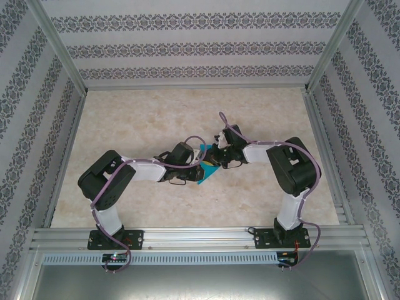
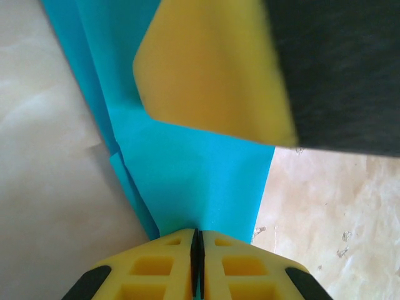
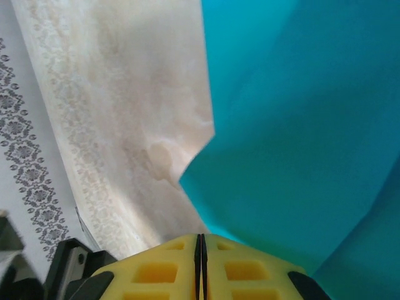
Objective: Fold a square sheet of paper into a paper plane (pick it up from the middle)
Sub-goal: Fourth fold the wing at the center of the table.
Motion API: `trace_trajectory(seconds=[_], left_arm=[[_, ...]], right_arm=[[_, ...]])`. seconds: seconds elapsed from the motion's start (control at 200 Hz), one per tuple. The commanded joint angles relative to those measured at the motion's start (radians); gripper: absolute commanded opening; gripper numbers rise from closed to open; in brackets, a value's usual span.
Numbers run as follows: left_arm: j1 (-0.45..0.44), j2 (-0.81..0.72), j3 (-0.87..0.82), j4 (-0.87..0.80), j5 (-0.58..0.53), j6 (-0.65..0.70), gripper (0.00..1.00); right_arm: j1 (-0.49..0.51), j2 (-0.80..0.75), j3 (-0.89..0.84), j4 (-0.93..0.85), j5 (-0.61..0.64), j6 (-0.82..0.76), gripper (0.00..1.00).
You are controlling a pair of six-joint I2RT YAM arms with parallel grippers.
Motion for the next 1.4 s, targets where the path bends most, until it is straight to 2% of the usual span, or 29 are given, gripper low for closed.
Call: trace_trajectory(seconds=[0.0,0.36,0.57,1.119,1.394], left_arm=[[-0.024,0.014,-0.050,-0.106,-0.031,0.034,0.14],[-0.034,-0.011,-0.071,-0.122,-0.006,0.047,0.14],[-0.042,-0.024,-0.067,-0.114,0.044,0.024,0.15],[-0.077,-0.086,-0.080,-0.152,0.045,0.011,0.18],[-0.087,-0.058,-0.093,-0.146,0.038,0.008,0.16]], right_arm=[[0.006,0.025,-0.013,0.000,0.039,0.004,0.12],[-0.006,0.052,0.032,-0.127,0.177,-0.068,0.12],[-0.003,0.078,0.033,-0.144,0.185,-0.089,0.11],[-0.015,0.057,-0.017,-0.152,0.206,-0.109,0.10],[-0.024,0.045,-0.036,-0.146,0.198,-0.113,0.10]])
